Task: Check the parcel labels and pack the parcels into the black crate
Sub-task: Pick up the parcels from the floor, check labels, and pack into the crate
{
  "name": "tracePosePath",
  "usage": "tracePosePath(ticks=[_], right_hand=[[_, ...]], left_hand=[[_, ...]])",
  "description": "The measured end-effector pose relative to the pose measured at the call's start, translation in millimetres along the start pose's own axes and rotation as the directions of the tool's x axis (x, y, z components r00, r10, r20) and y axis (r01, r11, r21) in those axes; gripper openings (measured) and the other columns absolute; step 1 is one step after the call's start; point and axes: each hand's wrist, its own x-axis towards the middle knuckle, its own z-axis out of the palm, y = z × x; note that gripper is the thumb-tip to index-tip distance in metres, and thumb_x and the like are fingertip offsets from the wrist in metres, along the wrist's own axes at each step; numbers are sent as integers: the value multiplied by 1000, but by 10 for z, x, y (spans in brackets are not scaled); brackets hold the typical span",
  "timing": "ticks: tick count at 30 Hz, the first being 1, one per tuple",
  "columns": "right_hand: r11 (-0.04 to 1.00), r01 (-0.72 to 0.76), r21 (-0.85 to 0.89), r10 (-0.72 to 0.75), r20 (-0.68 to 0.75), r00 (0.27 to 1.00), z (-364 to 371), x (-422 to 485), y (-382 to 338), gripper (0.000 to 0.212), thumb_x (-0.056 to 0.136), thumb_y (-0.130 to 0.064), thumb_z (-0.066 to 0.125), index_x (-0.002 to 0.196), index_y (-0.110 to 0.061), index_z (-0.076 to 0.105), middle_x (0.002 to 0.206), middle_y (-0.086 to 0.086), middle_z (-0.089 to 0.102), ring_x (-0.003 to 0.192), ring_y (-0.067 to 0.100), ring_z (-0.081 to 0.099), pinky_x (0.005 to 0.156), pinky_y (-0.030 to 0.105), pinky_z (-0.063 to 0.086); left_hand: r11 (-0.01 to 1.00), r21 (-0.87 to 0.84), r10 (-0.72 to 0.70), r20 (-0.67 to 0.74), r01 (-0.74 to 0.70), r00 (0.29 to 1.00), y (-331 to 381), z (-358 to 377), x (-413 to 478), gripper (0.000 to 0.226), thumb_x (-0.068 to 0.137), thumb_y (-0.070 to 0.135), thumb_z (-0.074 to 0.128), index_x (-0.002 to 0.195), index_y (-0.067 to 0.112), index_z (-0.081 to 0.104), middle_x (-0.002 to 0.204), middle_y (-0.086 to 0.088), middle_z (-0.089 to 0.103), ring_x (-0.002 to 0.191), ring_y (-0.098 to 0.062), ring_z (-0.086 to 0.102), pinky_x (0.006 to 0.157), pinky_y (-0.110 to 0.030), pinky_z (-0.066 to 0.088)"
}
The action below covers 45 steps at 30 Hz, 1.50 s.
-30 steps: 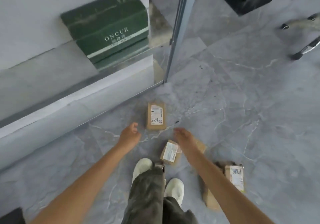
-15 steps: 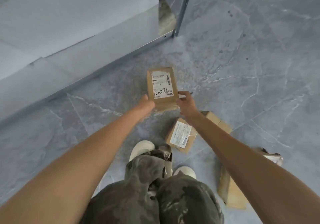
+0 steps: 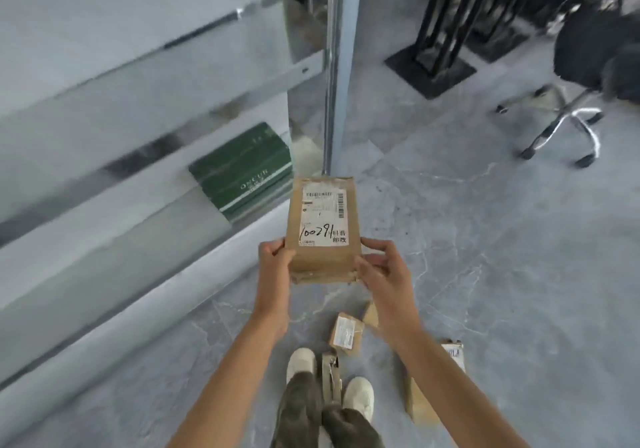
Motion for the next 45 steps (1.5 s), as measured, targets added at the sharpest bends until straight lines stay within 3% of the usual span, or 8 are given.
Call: tracePosePath(ticks=[5, 10, 15, 20, 29, 37, 41, 45], right_hand=[[960, 265, 84, -264, -25, 964, 81, -760, -1285, 26, 79, -32, 66, 105, -30, 63, 90, -2, 71, 92, 10, 65, 80, 24, 50], [881, 444, 165, -450, 1, 893, 192, -1194, -2252, 15, 88, -16, 63, 100, -24, 65, 74, -10, 66, 78, 6, 63, 70, 24, 49], [793, 539, 283, -569, 31, 821, 333, -1875, -2718, 5, 88, -20, 62, 93, -17, 61, 75, -4, 61, 71, 7, 56, 60, 21, 46], [785, 490, 379, -522, -20, 853, 564, -2621, -2684, 3, 90, -18, 57, 91, -17, 55, 86, 0, 59, 77, 11, 52, 56, 21, 42], [894, 389, 221, -448, 447, 774, 796, -3645, -2516, 55, 87, -46, 55, 138, -47, 33, 127, -10, 62, 118, 14, 57, 97, 40, 46], [900, 394, 184, -416, 630, 656, 642, -4270, -2245, 63, 80, -55, 56, 137, -54, 30, 130, -15, 58, 119, 8, 56, 101, 39, 43], [917, 368, 152, -365, 692, 623, 451, -4540, -1969, 66, 78, -58, 61, 137, -53, 32, 129, -15, 59, 117, 9, 58, 104, 40, 41], [934, 335, 122, -310, 741, 596, 312, -4901, -1687, 65, 82, -53, 59, 139, -51, 29, 128, -17, 60, 120, 9, 56, 110, 46, 35]], left_hand=[[970, -19, 240, -44, -241, 970, 1272, 26, -789, 21, 84, 47, 51, 91, 28, 47, 85, 11, 64, 78, -1, 61, 64, -23, 44], [901, -34, 433, -12, -433, 901, 2160, -123, -1495, 16, 87, 43, 58, 100, 38, 52, 111, 10, 59, 95, 0, 58, 68, -19, 49], [862, -108, 505, 125, -495, 854, 2638, -490, -2196, 33, 82, 46, 62, 106, 34, 43, 121, 2, 55, 109, -16, 57, 88, -44, 54], [839, -52, 538, 233, -542, 810, 2568, -1027, -2827, 47, 79, 37, 71, 106, 33, 32, 103, 14, 61, 84, 3, 64, 61, -16, 54], [769, -79, 594, 457, -635, 662, 2230, -1868, -3716, 71, 77, 60, 53, 137, 60, 16, 134, 30, 45, 121, 9, 45, 85, -6, 44], [777, -57, 618, 259, -628, 742, 1815, -2167, -4601, 58, 77, 66, 51, 131, 57, 32, 133, 23, 49, 122, 0, 49, 100, -33, 46], [785, -11, 615, 137, -620, 776, 1461, -2257, -5096, 58, 72, 75, 46, 126, 54, 42, 127, 26, 54, 114, 9, 52, 83, -19, 51], [818, 12, 575, -26, -575, 818, 1076, -2380, -5534, 40, 83, 63, 48, 119, 46, 51, 125, 21, 56, 119, 3, 50, 97, -33, 42]])
